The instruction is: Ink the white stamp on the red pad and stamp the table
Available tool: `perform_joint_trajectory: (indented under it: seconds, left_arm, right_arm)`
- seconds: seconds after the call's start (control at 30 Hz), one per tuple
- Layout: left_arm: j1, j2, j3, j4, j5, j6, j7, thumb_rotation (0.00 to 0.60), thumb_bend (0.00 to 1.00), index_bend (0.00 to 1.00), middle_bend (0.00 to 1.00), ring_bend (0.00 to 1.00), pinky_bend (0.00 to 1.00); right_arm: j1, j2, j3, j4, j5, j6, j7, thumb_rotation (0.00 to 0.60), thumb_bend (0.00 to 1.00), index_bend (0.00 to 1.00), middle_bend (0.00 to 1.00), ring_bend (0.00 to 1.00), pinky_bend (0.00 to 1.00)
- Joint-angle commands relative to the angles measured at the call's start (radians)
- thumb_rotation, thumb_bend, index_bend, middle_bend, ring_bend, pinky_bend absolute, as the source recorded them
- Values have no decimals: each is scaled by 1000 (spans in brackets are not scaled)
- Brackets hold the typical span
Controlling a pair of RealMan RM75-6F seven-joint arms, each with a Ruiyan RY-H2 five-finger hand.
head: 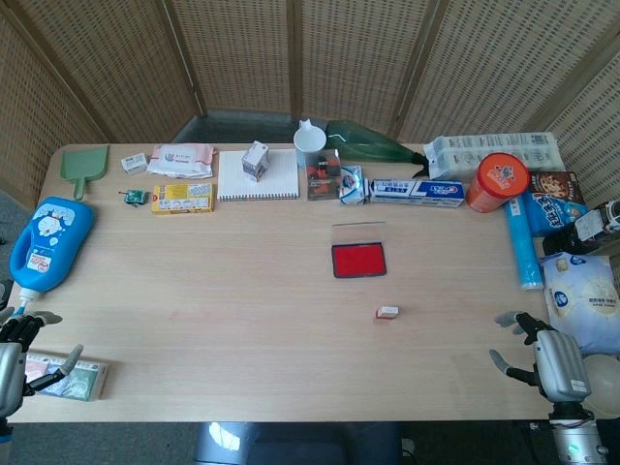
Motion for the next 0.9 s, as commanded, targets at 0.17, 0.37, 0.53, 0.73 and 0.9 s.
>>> perform_joint_trajectory:
  seconds: [0.17, 0.37, 0.53, 0.73, 0.9]
  left_arm:
    - [-6, 1, -1, 0, 2, -7, 7, 182, 209, 329, 333, 282, 121]
    - [3, 10, 0, -8, 10, 14, 6, 182, 209, 329, 333, 282, 121]
    - [0, 13, -3, -7, 8, 11, 2, 184, 209, 330, 333, 282, 121]
    - [-13, 12, -6, -4, 11, -5, 0, 182, 209, 330, 333, 282, 121]
    - [-23, 11, -11, -2, 4, -20, 5, 183, 209, 330, 333, 282, 121]
  right_arm:
    - [8, -9, 1, 5, 7, -17, -4, 600, 280, 383, 428, 468, 518]
    - [13, -6, 3, 8, 2, -20, 9, 600, 280, 383, 439, 468, 518]
    - [21, -10, 19, 8, -28, 6, 44, 600, 280, 403, 471, 508, 541]
    - [66, 23, 30, -14, -55, -42, 84, 600, 279, 409, 574, 692, 690]
    - [116, 55, 49, -68, -38, -113, 109, 600, 273, 409, 795, 962, 974]
